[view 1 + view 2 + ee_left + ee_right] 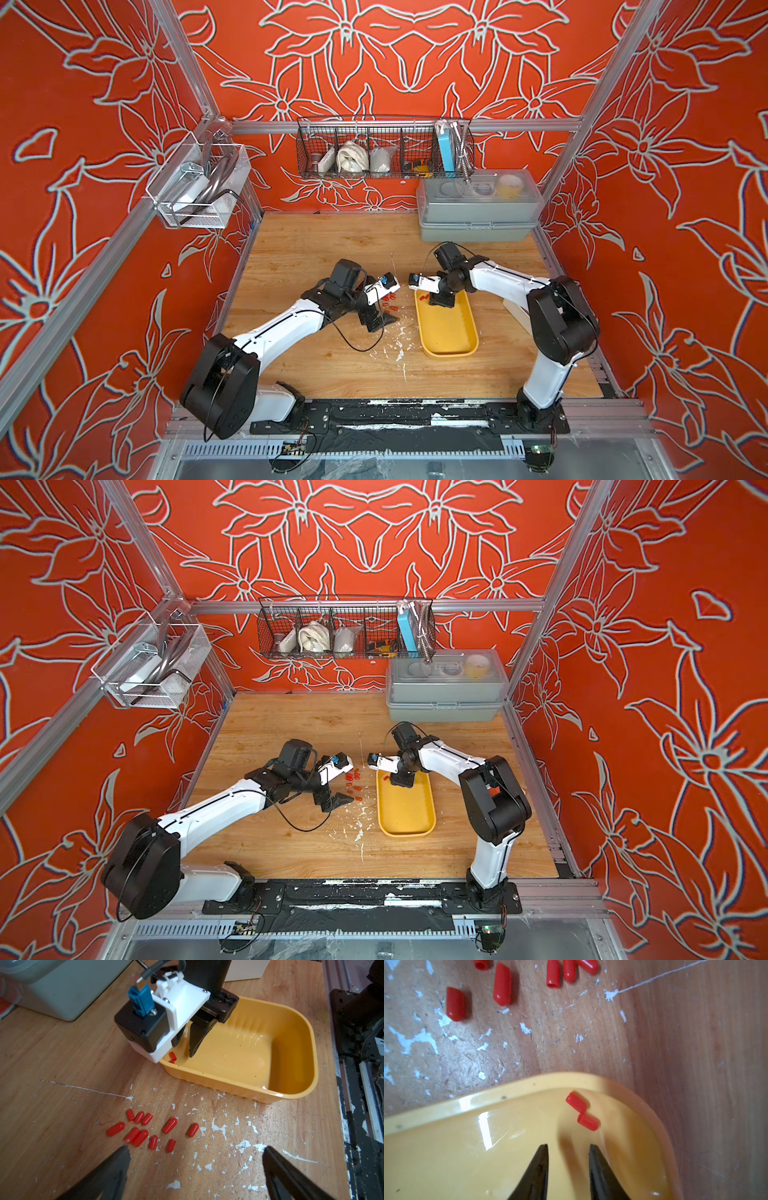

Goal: Take the screw protection sleeves out of the storage box
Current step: Pick up the screw protection sleeve from the storage box.

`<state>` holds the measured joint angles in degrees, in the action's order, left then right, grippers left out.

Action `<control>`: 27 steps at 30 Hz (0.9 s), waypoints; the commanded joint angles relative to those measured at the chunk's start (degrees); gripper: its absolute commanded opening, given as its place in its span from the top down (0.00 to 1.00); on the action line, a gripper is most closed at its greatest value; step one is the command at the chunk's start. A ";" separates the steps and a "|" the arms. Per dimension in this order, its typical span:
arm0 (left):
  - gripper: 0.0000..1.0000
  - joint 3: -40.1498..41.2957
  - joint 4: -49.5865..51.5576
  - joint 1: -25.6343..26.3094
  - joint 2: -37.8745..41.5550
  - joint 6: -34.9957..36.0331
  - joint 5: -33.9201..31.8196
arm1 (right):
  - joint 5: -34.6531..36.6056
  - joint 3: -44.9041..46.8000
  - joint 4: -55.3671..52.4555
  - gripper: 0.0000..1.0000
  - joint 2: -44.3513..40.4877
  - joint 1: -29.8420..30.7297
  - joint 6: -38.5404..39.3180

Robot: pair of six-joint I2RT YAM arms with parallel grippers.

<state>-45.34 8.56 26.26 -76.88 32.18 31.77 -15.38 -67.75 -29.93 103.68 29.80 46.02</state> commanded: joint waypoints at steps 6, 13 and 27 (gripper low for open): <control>0.02 -1.86 1.88 -0.07 0.86 0.95 0.31 | -0.97 -3.13 -0.39 0.67 2.92 0.96 3.75; 0.02 -2.03 2.26 -0.07 0.86 1.21 0.40 | -0.58 -5.00 -1.18 0.68 5.18 1.23 4.83; 0.02 -1.94 2.87 -0.15 1.65 1.74 0.49 | 0.59 -6.48 -7.07 0.72 8.51 1.27 8.71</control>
<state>-46.09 10.66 26.24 -76.60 33.28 31.77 -15.49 -73.52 -31.57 110.39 30.74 52.66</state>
